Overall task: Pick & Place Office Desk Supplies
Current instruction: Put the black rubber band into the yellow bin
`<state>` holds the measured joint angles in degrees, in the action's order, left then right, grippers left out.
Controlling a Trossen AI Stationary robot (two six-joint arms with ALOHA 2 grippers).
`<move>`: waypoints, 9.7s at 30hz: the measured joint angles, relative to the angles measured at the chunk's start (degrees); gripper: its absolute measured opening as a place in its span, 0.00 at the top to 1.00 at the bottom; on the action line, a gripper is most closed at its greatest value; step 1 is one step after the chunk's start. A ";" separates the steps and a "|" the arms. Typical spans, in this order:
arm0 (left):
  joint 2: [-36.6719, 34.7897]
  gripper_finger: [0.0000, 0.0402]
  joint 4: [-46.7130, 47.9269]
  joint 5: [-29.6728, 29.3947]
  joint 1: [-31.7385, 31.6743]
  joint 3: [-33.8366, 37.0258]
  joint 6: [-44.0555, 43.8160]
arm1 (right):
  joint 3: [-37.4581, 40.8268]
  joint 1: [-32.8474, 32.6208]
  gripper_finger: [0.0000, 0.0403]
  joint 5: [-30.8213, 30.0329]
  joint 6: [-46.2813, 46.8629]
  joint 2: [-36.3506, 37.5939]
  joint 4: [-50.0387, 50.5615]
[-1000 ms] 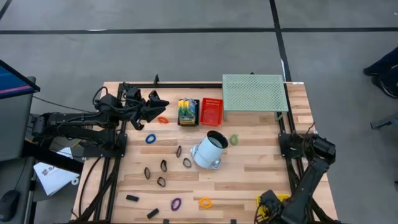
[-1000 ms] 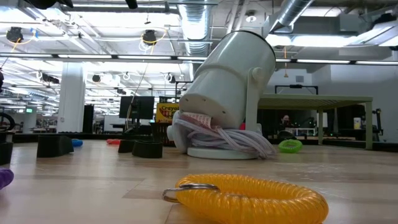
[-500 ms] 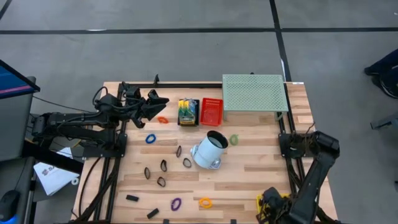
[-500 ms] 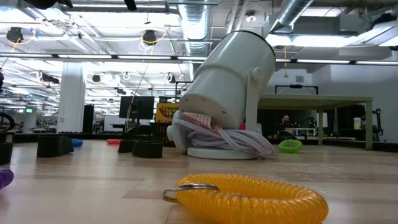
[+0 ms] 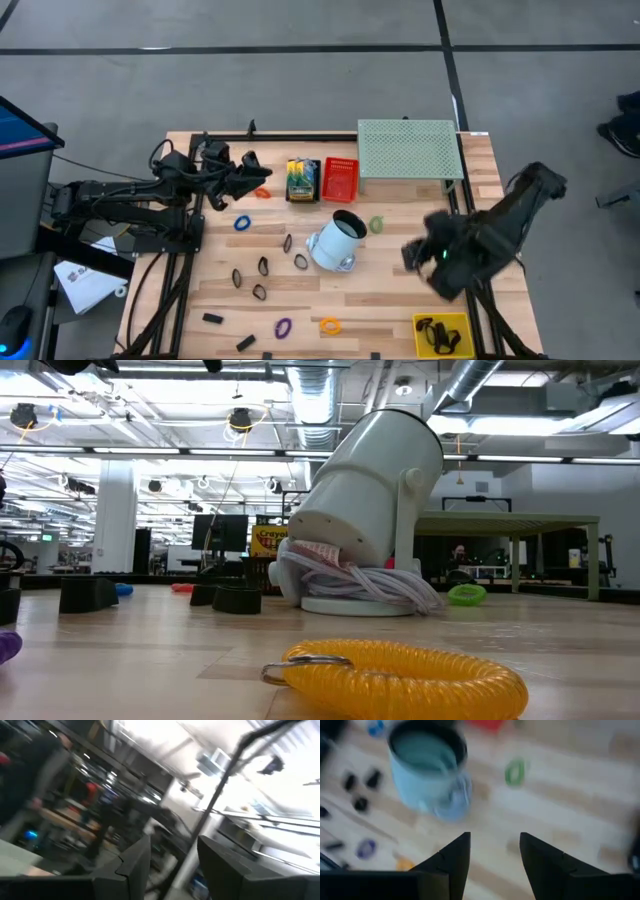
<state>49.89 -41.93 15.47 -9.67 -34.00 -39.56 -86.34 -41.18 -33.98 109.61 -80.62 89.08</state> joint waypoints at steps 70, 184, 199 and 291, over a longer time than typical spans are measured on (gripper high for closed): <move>41.49 0.56 65.56 -21.73 16.98 -12.15 -24.07 | 4.15 26.53 0.59 -3.57 -39.72 18.03 -20.55; 34.72 0.87 22.46 9.29 1.97 -36.00 -7.26 | 4.10 41.21 0.99 28.09 -66.71 9.90 -68.54; 26.94 0.59 69.98 17.16 6.29 -35.98 11.45 | 4.10 38.97 1.00 27.94 -62.89 13.25 -51.69; 23.45 0.58 68.50 -2.13 2.73 -35.98 16.57 | 3.93 -20.31 0.57 44.39 -0.71 -27.32 -15.47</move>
<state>73.34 26.57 13.34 -6.94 -69.97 -22.98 -82.41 -61.49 10.41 108.90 -107.94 73.60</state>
